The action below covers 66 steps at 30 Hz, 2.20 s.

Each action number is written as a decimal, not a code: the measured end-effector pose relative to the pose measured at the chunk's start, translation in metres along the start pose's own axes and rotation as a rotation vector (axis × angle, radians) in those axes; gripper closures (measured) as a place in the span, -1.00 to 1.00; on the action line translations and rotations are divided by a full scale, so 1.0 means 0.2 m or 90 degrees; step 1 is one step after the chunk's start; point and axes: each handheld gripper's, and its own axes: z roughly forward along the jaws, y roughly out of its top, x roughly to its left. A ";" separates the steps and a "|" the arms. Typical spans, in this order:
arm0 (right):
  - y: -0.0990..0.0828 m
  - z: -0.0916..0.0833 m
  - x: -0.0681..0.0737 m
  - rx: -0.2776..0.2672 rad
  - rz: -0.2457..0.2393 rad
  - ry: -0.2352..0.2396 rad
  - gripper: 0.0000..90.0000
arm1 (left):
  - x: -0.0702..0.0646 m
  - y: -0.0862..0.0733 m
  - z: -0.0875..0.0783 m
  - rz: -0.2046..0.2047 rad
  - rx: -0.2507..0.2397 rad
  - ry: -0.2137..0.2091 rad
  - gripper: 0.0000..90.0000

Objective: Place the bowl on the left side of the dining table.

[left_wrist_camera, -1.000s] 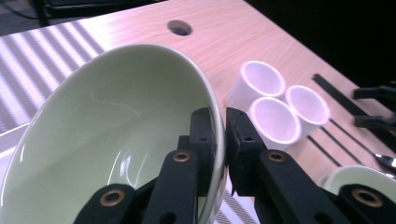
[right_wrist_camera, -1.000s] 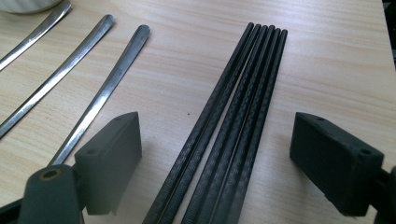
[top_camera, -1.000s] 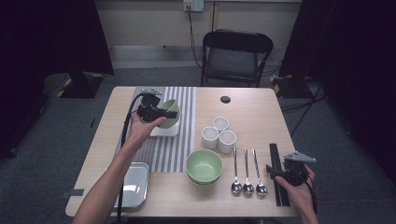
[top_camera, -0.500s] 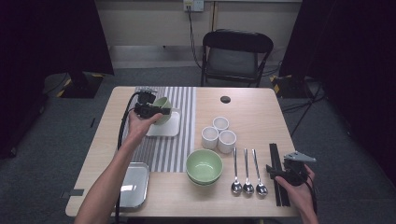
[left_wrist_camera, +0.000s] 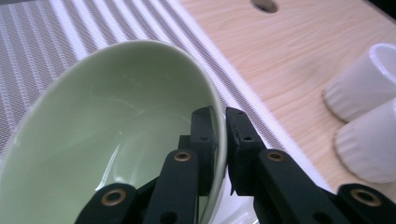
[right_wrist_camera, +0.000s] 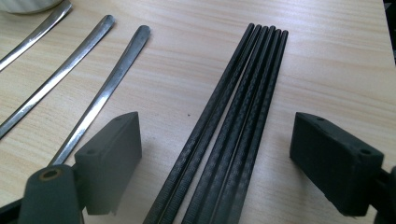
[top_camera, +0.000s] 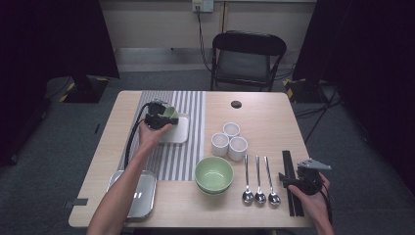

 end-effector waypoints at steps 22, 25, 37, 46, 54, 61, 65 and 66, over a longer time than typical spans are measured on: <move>0.00 0.00 0.00 0.000 0.001 0.000 -0.65 | -0.12 -0.08 0.12 0.066 0.076 -0.031 0.68; 0.00 0.00 0.00 0.000 0.001 0.000 -0.65 | -0.12 -0.07 0.11 0.064 0.083 -0.038 0.68; 0.00 0.00 0.00 0.000 0.001 0.000 -0.65 | -0.06 -0.07 0.00 0.063 0.085 -0.052 0.25; 0.00 0.00 0.00 0.000 0.000 0.000 -0.65 | -0.07 -0.06 0.05 0.118 0.092 -0.079 0.77; 0.00 0.00 0.00 0.000 0.000 0.000 -0.65 | -0.04 -0.04 0.06 0.102 0.083 -0.073 0.78; 0.00 0.00 0.00 0.000 0.000 0.000 -0.65 | -0.04 -0.05 0.06 0.084 0.067 -0.081 0.74; 0.00 0.00 0.00 0.000 0.000 0.000 -0.65 | -0.03 -0.05 0.04 0.086 0.055 -0.090 0.60; 0.00 0.00 0.00 0.000 0.000 0.000 -0.65 | -0.03 -0.05 0.03 0.081 0.050 -0.088 0.57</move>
